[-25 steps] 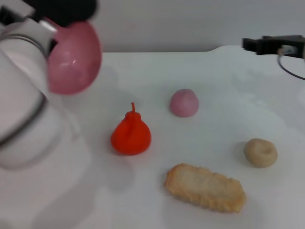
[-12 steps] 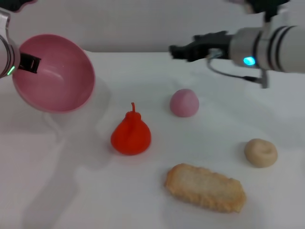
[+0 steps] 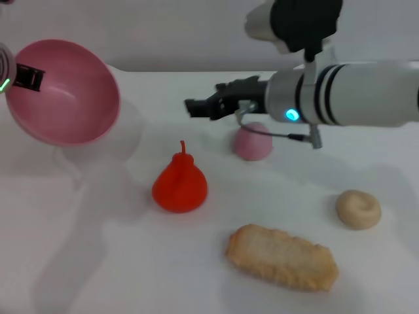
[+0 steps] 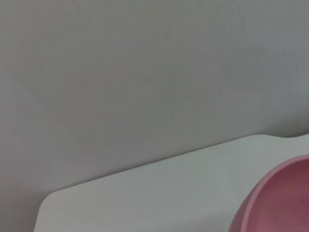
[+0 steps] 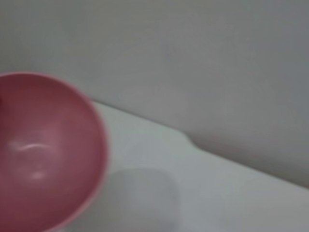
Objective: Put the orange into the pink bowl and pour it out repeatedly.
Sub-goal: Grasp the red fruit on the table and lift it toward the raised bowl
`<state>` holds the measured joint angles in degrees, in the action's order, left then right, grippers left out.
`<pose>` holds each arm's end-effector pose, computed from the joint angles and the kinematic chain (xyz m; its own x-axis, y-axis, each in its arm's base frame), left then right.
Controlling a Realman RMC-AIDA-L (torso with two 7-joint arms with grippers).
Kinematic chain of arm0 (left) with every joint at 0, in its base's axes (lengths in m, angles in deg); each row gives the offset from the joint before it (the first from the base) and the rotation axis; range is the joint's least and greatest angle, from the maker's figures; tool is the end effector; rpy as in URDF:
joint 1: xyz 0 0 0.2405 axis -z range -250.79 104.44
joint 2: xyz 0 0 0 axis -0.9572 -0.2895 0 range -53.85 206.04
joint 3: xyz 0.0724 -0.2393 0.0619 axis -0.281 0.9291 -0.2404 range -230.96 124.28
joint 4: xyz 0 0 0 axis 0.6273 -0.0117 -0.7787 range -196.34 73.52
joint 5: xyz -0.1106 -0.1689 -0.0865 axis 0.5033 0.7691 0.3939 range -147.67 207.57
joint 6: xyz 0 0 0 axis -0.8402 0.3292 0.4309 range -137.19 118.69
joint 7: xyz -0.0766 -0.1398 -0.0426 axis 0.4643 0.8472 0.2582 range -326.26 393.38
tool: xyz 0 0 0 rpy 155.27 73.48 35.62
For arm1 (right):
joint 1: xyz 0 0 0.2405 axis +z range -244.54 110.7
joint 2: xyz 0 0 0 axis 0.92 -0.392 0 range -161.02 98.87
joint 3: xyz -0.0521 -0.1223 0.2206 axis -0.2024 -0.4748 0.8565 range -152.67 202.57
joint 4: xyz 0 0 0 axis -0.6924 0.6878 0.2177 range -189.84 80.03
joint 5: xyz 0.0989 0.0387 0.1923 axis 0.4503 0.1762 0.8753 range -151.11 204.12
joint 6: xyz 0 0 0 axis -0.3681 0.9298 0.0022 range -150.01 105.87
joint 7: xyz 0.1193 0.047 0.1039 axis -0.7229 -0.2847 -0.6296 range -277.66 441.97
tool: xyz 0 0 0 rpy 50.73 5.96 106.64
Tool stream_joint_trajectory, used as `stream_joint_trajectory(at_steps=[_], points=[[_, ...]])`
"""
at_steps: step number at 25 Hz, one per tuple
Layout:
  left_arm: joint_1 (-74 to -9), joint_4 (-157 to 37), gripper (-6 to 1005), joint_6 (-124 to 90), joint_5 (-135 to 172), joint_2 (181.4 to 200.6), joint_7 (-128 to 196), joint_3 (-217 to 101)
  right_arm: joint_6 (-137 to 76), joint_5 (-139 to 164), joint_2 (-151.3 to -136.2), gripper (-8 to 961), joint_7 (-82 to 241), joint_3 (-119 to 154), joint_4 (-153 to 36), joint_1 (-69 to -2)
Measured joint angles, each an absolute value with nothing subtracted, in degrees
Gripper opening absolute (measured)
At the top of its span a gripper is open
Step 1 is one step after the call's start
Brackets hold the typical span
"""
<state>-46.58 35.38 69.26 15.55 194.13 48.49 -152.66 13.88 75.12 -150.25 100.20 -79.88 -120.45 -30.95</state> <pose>-0.1789 0.3940 0.0570 0.6799 0.7010 0.2152 0.3384 -0.0396 -0.9402 0.1124 0.4110 -0.1121 0.7725 -0.5306 -0.3489 -0.6350 -0.6461 -0.4234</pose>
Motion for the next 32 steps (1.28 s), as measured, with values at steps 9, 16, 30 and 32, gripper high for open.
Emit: stream_joint_trajectory(at_steps=[9, 16, 30, 32], points=[[-44.0, 32.8, 43, 69.2, 15.6, 194.13, 48.5, -152.9, 13.1, 82.7, -150.27, 723, 101.6, -84.1, -118.9, -30.9], [-43.7, 32.7, 44, 69.2, 15.6, 194.13, 48.5, -153.0, 13.5, 87.4, -150.33, 722, 103.0, -85.2, -116.3, -30.2], [-42.4, 32.2, 44, 69.3, 15.6, 194.19, 47.9, -153.2, 13.2, 99.2, -150.49, 722, 111.3, -86.4, -106.1, -26.7], [-42.3, 32.2, 44, 69.2, 15.6, 194.23, 47.6, -153.2, 12.8, 99.3, -150.54, 722, 111.4, -86.5, -105.2, -26.2]])
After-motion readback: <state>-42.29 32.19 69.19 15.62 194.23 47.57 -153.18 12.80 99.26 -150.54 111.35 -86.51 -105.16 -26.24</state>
